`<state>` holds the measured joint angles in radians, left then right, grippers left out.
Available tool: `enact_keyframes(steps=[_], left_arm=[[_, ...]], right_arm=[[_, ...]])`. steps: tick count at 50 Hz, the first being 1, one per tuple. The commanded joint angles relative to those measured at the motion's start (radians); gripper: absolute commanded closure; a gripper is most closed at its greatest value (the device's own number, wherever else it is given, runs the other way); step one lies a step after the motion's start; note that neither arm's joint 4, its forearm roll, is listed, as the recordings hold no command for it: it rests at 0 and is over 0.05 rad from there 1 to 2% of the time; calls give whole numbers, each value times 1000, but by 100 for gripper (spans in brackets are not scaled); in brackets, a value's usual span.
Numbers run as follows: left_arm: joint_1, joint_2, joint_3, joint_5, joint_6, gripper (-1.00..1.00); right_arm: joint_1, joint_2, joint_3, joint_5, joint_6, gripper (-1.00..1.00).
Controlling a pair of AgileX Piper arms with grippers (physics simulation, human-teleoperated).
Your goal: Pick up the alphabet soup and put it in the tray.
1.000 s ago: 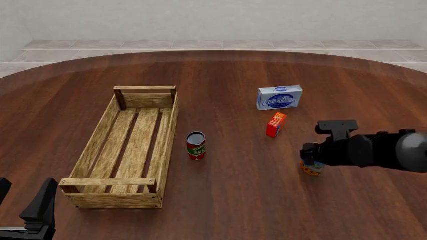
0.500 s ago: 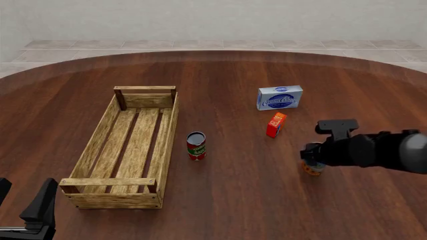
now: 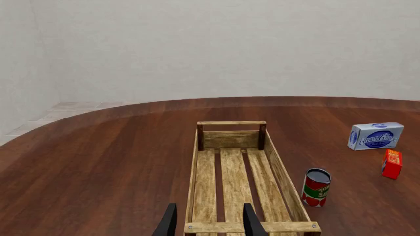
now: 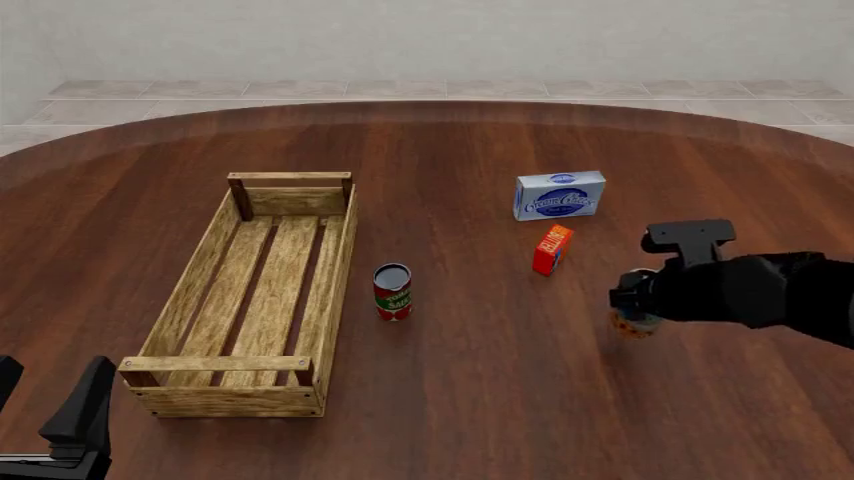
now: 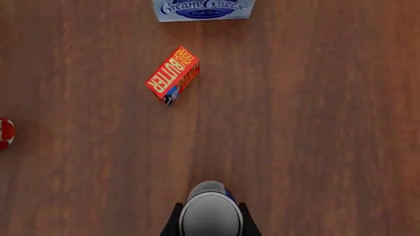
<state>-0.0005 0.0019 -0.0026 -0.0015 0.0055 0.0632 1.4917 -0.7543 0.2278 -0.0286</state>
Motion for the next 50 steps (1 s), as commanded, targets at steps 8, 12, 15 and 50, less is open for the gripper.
enact_keyframes(steps=[8,12,15,50], left_arm=[[0,0,0,0,0,-100],[0,0,0,0,0,-100],[0,0,0,0,0,-100],[0,0,0,0,0,-100]], right_arm=[[60,-125,-41,109,23,100],[87,-153,-52,130,35,100],[109,-165,-55,137,44,100],[315,-172,-237,237,40,100]])
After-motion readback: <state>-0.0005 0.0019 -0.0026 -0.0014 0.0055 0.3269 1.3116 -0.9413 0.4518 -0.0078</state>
